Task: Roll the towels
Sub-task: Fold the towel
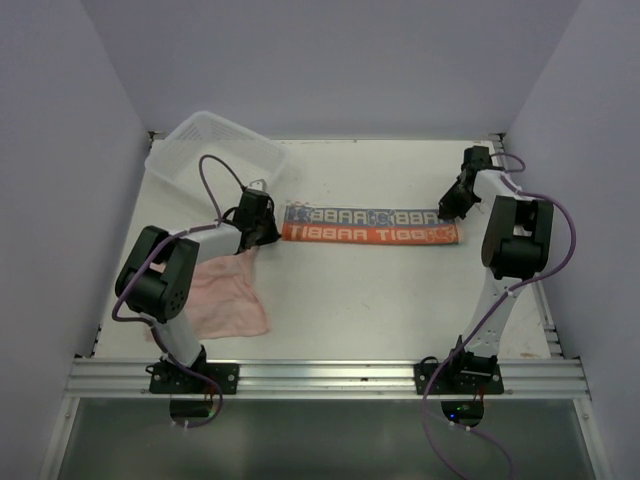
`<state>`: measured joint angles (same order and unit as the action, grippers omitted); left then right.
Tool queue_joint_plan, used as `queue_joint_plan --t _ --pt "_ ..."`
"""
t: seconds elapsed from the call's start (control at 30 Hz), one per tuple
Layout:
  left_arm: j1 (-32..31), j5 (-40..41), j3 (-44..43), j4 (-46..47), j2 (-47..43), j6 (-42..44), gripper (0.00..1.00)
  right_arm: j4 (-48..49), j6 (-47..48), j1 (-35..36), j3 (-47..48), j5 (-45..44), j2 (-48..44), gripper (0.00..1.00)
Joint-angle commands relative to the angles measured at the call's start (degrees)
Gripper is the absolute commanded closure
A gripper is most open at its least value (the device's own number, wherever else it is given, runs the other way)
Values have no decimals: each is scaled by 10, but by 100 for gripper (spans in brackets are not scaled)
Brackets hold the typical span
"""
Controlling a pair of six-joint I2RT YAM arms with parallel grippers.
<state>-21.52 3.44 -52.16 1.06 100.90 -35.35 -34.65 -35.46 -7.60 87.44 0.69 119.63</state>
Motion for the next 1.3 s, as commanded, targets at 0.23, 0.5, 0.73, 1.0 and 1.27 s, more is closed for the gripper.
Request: queue_joint_plan --t 0.23,0.5,0.73,1.0,1.27 --pt "1 10 19 -26 -11 5 91 0 25 -3 28 19 5 99" --pt "1 -3 11 -21 -56 14 49 12 57 -3 39 121 -47 77" --pt "1 13 -22 -62 -98 21 23 -5 58 -22 -1 90 -126 70" --pt "1 -47 -43 -56 -138 34 17 -27 67 -82 -55 56 -165 69" --pt "0 -125 -94 -80 -176 83 8 -32 98 -105 -73 35 -152 60"
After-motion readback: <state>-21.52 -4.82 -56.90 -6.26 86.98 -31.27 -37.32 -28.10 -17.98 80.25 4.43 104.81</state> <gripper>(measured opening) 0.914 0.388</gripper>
